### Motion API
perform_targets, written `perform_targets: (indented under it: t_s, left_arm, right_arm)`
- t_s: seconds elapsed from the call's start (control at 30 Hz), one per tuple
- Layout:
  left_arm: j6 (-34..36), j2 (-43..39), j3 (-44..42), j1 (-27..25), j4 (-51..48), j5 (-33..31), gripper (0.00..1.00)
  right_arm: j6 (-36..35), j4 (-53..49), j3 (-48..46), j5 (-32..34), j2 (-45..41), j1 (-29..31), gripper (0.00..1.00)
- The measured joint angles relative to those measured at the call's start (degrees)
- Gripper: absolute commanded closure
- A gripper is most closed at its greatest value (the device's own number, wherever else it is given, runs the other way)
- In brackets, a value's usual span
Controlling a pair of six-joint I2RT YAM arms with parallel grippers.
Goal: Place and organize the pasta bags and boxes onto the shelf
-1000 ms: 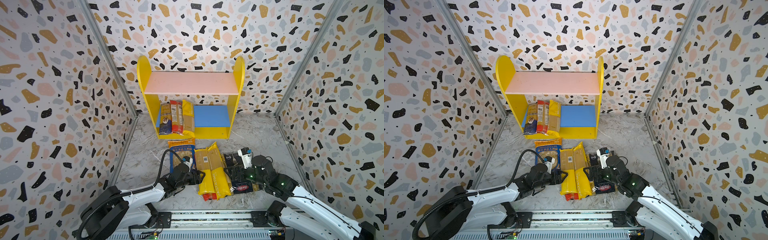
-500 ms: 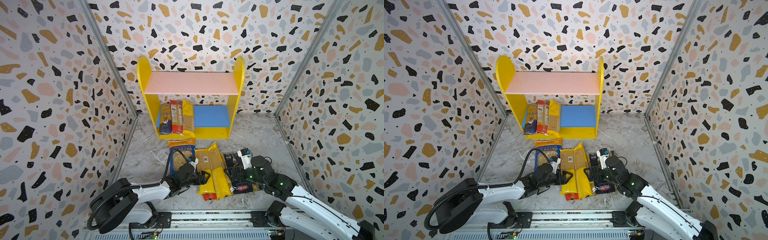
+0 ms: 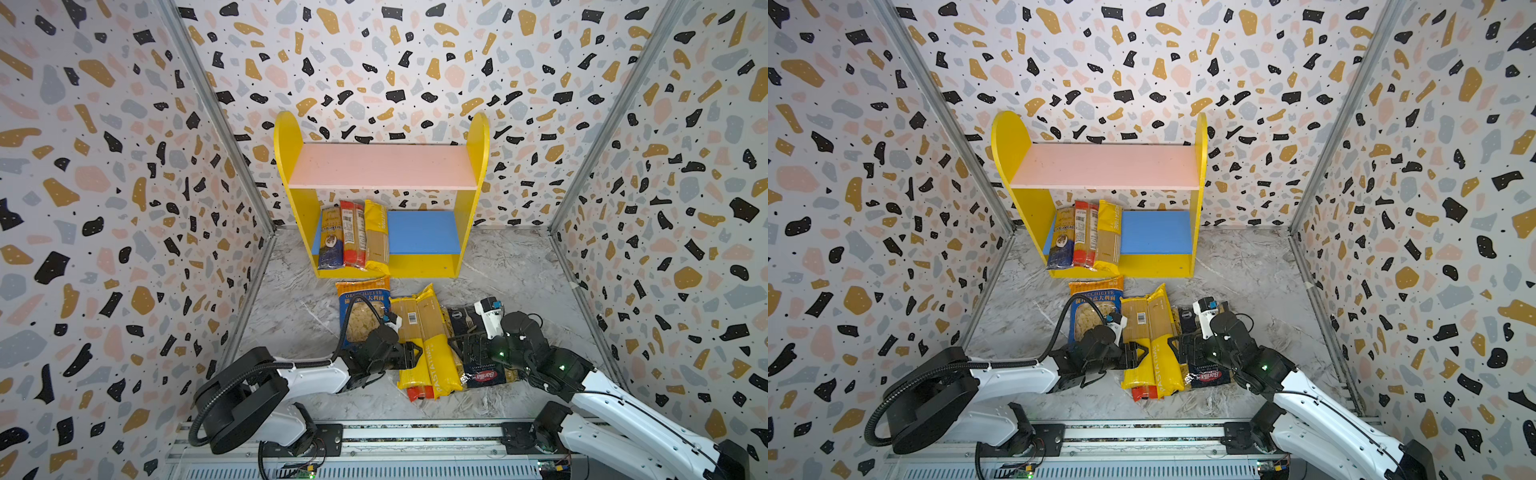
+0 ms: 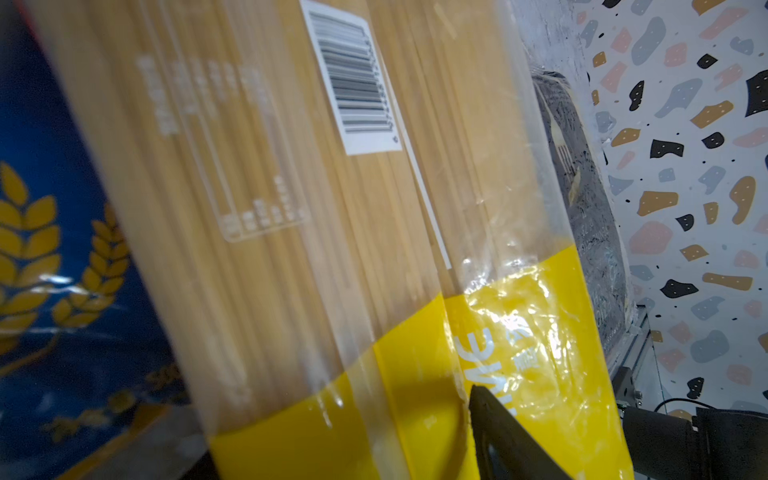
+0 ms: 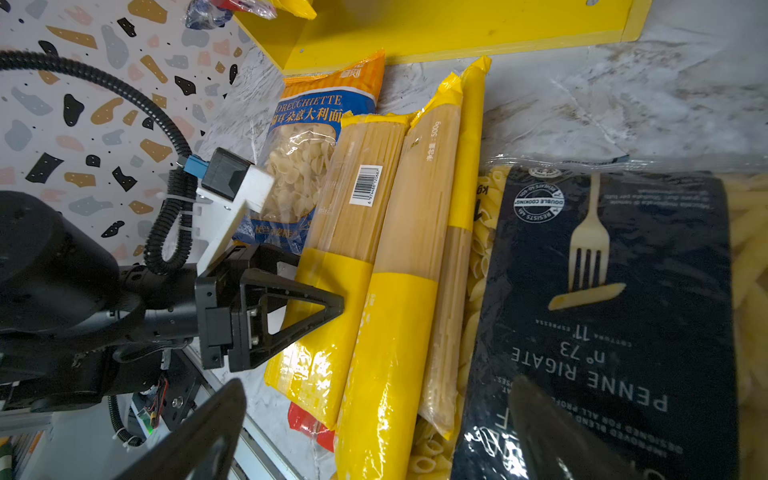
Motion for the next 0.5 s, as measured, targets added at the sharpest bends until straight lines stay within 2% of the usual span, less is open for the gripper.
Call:
perform_targets:
  t_s: [0.27,0.5]
  left_arm:
    - [0.52,-4.24,3.19,-1.2,-7.5,-0.79,0.28]
    - [0.63,-3.98,3.54,-1.84,-6.93,-0.11,0.3]
  right_arm:
    - [-0.17,0.09,-0.26,0.04,0.02,0.0,0.01]
    - [-0.17,0.44,-1.2,-0.15,-0.02,-0.02,0.01]
